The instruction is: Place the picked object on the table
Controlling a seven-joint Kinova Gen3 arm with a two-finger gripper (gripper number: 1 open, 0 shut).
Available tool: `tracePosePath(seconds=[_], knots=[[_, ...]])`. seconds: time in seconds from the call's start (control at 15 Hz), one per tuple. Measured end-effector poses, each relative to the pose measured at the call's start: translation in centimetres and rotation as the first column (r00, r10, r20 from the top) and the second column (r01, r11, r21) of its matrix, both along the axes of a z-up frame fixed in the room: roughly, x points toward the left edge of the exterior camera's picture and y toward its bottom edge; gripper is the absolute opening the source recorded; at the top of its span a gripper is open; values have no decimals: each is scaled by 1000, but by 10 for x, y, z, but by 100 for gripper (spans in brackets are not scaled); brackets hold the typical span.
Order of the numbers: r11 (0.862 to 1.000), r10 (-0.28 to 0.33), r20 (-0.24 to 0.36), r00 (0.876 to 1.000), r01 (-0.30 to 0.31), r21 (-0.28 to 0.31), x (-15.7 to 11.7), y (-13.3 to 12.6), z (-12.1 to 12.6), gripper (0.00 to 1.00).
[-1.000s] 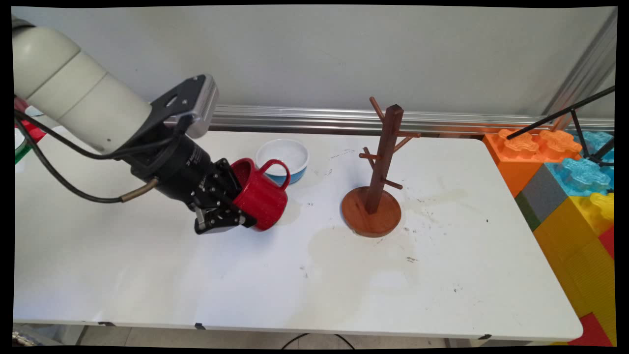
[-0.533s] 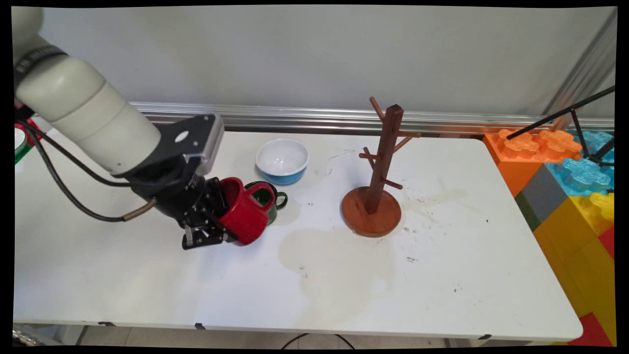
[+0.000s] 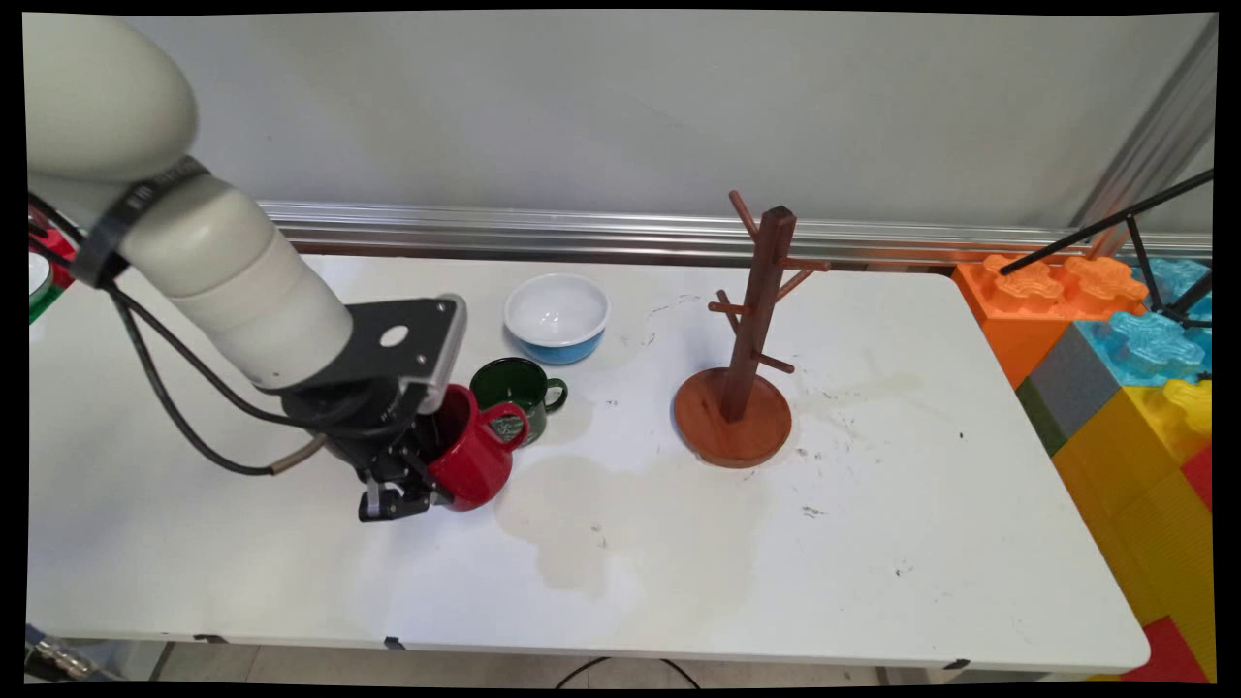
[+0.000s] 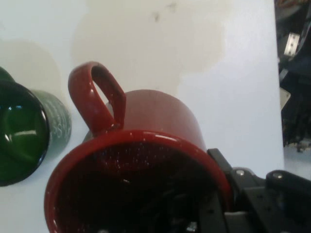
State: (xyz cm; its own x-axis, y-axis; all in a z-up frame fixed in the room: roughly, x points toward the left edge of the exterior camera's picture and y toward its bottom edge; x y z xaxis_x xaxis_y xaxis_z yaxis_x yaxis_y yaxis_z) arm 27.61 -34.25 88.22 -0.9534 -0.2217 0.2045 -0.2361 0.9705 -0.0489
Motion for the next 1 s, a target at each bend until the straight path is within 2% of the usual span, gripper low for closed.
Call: tracePosePath(seconds=[0.33,1.0], knots=[[1000,-21,51,999,21,11,-8,-7,-23,0],[998,-53,67,996,52,25,-25,-16,-54,0]])
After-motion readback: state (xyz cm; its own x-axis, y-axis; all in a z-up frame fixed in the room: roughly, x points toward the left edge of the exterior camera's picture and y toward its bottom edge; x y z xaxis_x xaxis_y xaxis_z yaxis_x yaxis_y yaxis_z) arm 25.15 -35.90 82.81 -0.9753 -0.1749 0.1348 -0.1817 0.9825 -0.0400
